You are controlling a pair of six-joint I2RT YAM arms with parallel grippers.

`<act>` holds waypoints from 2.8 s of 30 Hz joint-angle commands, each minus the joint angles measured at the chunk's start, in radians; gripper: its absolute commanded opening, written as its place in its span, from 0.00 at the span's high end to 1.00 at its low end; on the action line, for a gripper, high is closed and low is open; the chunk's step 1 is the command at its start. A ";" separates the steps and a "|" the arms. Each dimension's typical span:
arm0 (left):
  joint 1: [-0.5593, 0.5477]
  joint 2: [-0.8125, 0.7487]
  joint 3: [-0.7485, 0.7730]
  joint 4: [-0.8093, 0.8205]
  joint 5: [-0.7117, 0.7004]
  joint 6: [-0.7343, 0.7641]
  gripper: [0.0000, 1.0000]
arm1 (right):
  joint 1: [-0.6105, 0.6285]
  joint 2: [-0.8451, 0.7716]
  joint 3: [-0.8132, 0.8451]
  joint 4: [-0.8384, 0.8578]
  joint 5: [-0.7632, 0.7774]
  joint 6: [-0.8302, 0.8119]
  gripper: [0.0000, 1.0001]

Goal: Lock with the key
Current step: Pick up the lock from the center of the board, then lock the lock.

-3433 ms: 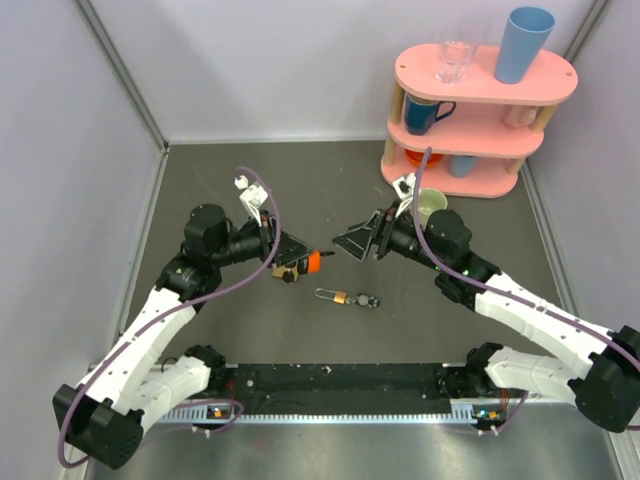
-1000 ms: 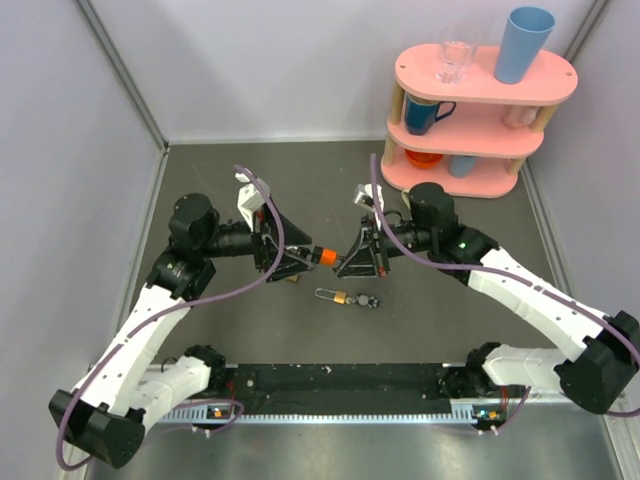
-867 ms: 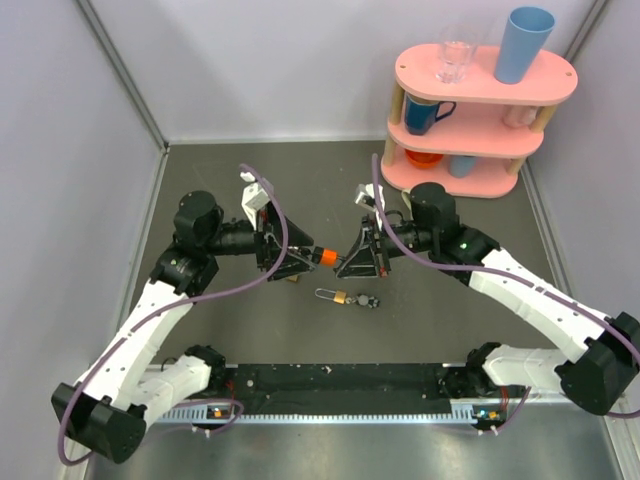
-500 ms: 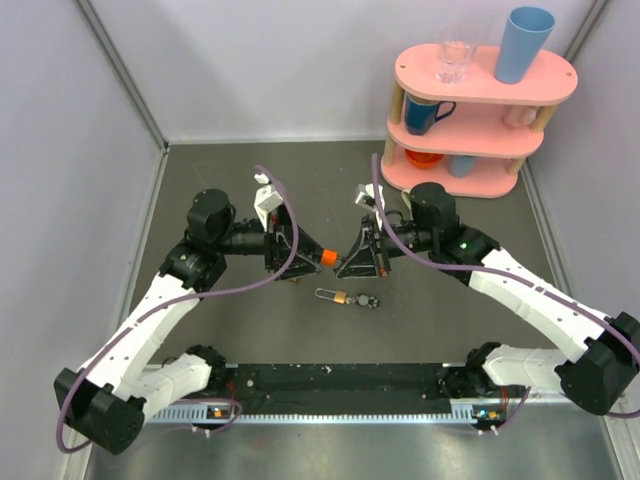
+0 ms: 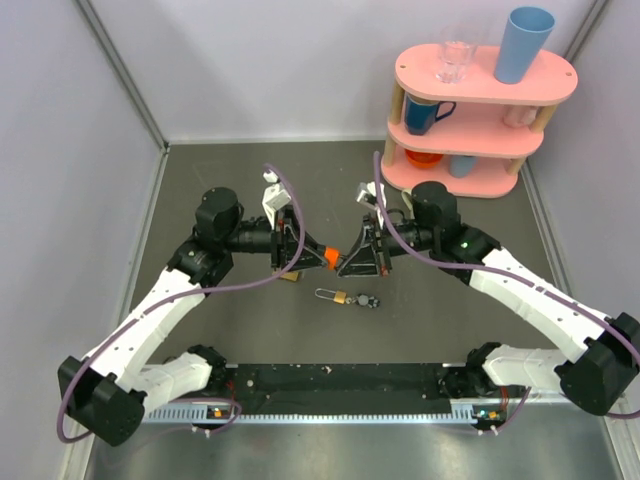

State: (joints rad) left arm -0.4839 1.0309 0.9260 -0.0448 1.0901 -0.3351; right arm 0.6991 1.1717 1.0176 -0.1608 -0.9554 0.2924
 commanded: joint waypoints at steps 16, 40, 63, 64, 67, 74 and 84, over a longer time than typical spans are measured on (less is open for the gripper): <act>-0.005 -0.026 -0.047 0.132 -0.280 -0.113 1.00 | -0.012 -0.093 0.010 0.086 0.372 0.091 0.08; 0.409 -0.192 -0.345 0.603 -0.046 -0.614 1.00 | -0.032 0.124 -0.074 0.561 0.294 0.404 0.12; 0.412 -0.154 -0.322 0.715 -0.012 -0.709 1.00 | 0.037 0.232 0.009 0.693 0.260 0.461 0.65; 0.412 -0.150 -0.323 0.724 -0.010 -0.716 1.00 | 0.040 0.232 0.004 0.696 0.264 0.461 0.70; 0.412 -0.147 -0.319 0.732 -0.007 -0.725 1.00 | 0.042 0.224 -0.002 0.705 0.274 0.462 0.92; 0.412 -0.135 -0.325 0.812 0.002 -0.789 1.00 | 0.042 0.212 -0.004 0.690 0.288 0.436 1.00; 0.398 -0.130 -0.334 0.898 0.001 -0.863 1.00 | 0.059 0.221 -0.010 0.727 0.293 0.436 1.00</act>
State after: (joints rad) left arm -0.0727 0.9089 0.5686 0.6903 1.0840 -1.1450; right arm 0.7349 1.4094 0.9840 0.5339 -0.6819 0.7582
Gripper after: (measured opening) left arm 0.350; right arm 0.033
